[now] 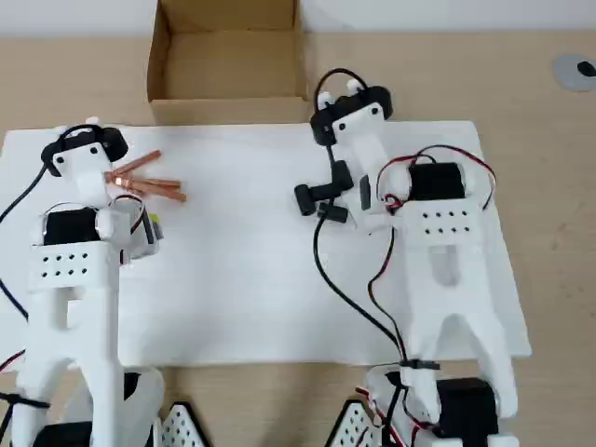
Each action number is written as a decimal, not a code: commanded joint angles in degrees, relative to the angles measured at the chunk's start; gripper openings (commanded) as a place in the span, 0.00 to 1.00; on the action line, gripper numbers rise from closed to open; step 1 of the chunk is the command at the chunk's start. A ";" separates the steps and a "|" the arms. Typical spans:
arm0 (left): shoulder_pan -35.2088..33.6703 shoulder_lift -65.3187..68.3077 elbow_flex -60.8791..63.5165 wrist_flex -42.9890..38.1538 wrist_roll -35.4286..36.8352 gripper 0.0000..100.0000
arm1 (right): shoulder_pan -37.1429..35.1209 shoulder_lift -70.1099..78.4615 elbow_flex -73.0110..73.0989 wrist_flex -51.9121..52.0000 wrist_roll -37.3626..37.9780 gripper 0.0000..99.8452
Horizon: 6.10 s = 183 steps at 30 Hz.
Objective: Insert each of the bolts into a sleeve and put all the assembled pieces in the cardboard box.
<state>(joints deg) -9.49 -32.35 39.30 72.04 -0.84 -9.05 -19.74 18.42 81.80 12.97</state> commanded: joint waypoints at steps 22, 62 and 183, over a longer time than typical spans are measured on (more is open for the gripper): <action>-10.73 14.20 -9.93 -1.85 7.38 0.11 | -10.86 25.10 -26.51 4.57 4.04 0.01; -7.56 28.18 -15.74 -13.27 -40.70 0.17 | -14.81 18.51 -4.26 -13.01 15.74 0.01; 0.44 -43.82 25.23 -18.20 -0.44 0.01 | -8.75 31.25 -21.23 8.00 24.62 0.20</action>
<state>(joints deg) -9.41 -74.99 65.05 55.25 -2.15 -14.95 12.00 -0.04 91.74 40.40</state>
